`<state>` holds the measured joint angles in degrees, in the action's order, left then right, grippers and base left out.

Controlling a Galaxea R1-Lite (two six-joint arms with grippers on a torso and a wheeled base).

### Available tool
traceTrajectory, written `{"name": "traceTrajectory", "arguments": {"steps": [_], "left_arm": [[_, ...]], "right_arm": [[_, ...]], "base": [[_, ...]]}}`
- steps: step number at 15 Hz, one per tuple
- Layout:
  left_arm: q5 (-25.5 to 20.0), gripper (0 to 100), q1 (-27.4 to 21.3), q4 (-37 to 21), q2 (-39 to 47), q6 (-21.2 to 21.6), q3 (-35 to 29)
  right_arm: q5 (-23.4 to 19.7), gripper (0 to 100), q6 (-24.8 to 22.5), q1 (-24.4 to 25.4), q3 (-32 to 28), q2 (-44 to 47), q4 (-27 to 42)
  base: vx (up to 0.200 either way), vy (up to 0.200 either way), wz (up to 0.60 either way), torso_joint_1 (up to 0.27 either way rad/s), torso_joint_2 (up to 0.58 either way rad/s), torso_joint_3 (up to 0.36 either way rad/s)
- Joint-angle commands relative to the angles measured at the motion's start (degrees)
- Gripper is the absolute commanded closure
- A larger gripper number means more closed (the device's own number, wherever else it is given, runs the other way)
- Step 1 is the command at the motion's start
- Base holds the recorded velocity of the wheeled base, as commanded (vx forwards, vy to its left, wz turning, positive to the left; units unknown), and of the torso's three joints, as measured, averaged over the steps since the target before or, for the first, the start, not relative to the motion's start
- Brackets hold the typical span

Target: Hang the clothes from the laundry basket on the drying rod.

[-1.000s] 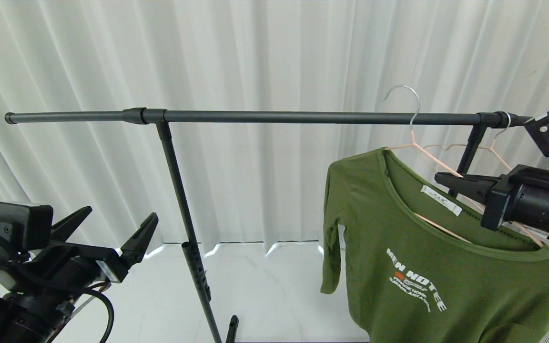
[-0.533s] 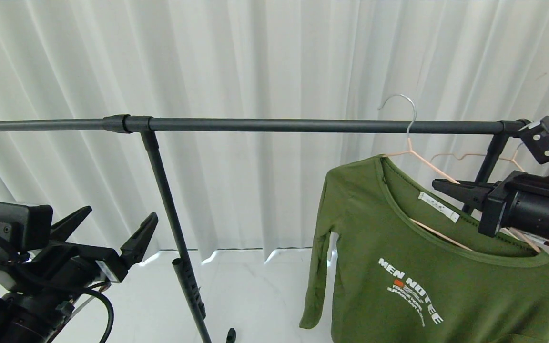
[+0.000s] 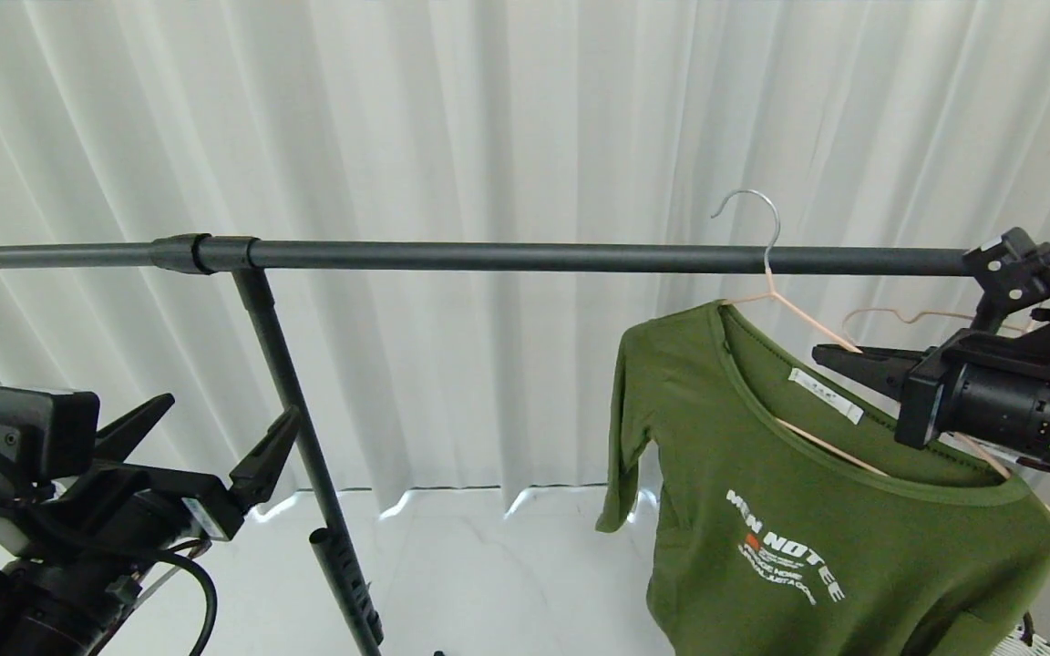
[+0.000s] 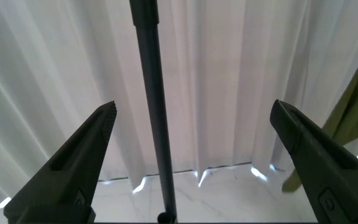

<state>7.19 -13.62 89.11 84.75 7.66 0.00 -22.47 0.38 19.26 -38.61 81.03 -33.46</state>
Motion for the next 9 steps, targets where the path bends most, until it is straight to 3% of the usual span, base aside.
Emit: {"name": "traceTrajectory", "arguments": {"steps": [1, 9], "left_arm": [[0.01, 0, -0.01, 0.01, -0.29, -0.01, 0.00], [0.01, 0, -0.01, 0.01, -1.60, 1.05, 0.00]], "right_arm": [[0.06, 100, 0.33, -0.01, -0.77, 2.90, -1.69], [0.14, 100, 2.79, -0.19, -1.82, 8.62, -3.80]], "base": [[0.000, 0.000, 0.00, 0.000, 0.00, 0.000], [0.000, 0.000, 0.00, 0.000, 0.00, 0.000]]}}
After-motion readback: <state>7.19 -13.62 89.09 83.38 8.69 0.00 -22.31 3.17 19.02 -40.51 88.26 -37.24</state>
